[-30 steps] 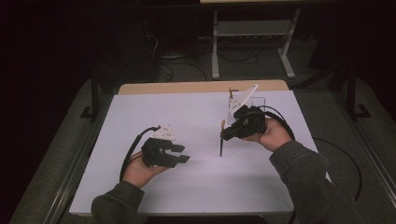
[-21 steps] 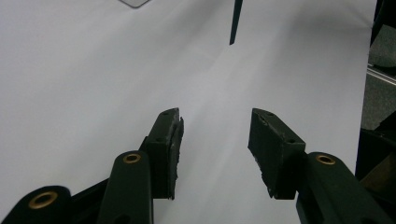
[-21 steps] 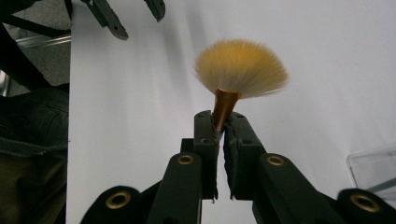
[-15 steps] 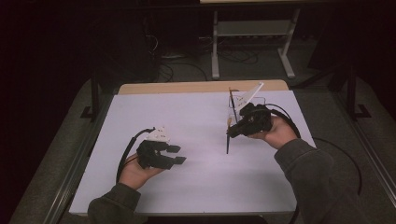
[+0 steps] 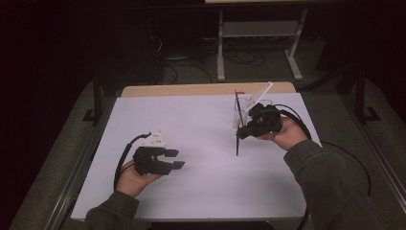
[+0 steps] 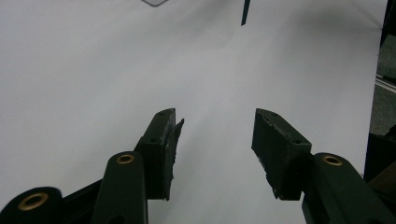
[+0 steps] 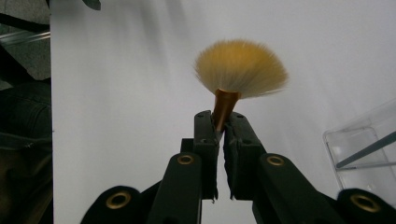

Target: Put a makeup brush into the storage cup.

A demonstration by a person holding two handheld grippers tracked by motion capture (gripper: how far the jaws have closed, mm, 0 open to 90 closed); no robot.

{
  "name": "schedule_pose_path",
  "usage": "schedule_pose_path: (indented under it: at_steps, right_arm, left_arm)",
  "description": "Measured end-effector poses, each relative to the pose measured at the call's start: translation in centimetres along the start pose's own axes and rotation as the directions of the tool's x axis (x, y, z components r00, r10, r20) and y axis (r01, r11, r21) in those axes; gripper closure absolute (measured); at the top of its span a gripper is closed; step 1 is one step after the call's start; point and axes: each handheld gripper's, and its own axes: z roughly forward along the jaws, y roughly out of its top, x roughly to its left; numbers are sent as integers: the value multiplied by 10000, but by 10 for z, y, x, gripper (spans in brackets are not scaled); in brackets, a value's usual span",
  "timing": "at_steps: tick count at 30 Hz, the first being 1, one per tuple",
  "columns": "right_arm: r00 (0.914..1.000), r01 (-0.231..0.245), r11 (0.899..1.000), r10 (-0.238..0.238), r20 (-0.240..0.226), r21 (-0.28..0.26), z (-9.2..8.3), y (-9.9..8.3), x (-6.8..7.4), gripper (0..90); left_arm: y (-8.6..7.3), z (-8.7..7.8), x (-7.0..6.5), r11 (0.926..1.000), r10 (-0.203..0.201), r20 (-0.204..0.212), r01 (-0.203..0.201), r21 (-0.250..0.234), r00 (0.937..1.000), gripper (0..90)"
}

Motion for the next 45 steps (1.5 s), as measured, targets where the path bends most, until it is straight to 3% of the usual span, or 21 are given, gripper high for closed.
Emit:
schedule_pose_path:
  at_steps: [14,33,45]
  right_arm:
    - [9994,-205,9997,203,273,103,-9,-6,-6,830]
    - [9971,-361,9988,338,683,335,-25,-14,-17,830]
    - [9918,-780,9954,717,1061,564,-36,-11,-28,830]
  left_arm:
    - [-12,-6,1,9998,45,-303,-50,-181,9995,480]
    - [-24,-12,5,9992,-185,-616,163,-369,9979,415]
    - [-29,-15,6,9985,-268,-778,229,-501,9966,395]
